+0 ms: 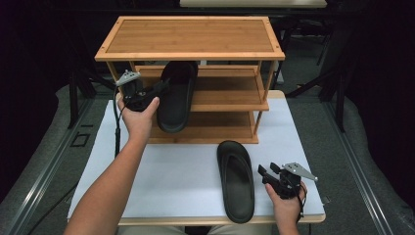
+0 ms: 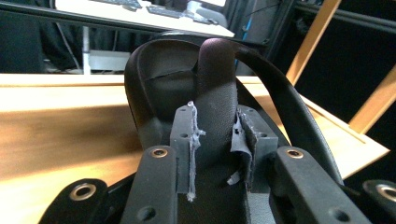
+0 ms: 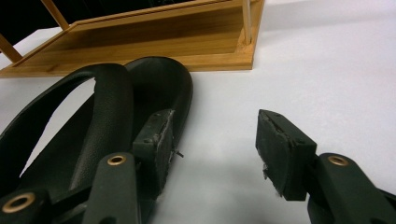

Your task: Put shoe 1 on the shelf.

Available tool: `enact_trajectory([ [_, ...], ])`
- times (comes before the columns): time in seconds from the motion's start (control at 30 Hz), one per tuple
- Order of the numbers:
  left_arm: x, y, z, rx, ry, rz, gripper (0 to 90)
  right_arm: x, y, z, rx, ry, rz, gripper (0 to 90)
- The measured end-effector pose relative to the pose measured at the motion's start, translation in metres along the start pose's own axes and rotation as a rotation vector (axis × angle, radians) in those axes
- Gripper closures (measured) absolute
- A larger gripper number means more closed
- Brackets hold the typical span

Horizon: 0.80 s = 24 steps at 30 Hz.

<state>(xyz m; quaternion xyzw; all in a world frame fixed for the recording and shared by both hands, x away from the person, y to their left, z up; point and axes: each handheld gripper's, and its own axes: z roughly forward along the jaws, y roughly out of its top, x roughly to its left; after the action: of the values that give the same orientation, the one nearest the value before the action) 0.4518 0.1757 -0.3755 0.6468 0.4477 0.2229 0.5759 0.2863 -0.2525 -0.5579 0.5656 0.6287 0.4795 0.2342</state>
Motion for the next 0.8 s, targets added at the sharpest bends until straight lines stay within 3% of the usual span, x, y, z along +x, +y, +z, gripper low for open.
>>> enact_trajectory([
  [0.2,0.003,0.000,0.016,0.028,0.042,-0.004,70.3,0.002,0.000,0.001,0.005,0.008,-0.004,45.7],
  [0.4,0.016,-0.002,0.022,0.044,0.035,-0.052,70.0,0.001,0.000,0.001,0.002,0.011,-0.009,45.7],
  [0.53,0.020,-0.002,0.022,0.046,0.033,-0.059,67.0,0.002,-0.001,0.003,-0.010,0.015,-0.012,45.7],
  [0.6,0.021,-0.001,0.020,0.051,0.033,-0.050,64.1,0.003,0.000,0.003,-0.008,0.014,-0.014,45.7],
  [0.73,0.019,0.000,0.010,0.061,0.055,0.017,56.4,0.003,0.000,0.002,0.001,0.014,-0.018,45.7],
  [0.8,0.017,-0.001,0.001,0.034,0.033,0.016,54.4,0.003,-0.001,0.003,-0.008,0.013,-0.016,45.7],
])
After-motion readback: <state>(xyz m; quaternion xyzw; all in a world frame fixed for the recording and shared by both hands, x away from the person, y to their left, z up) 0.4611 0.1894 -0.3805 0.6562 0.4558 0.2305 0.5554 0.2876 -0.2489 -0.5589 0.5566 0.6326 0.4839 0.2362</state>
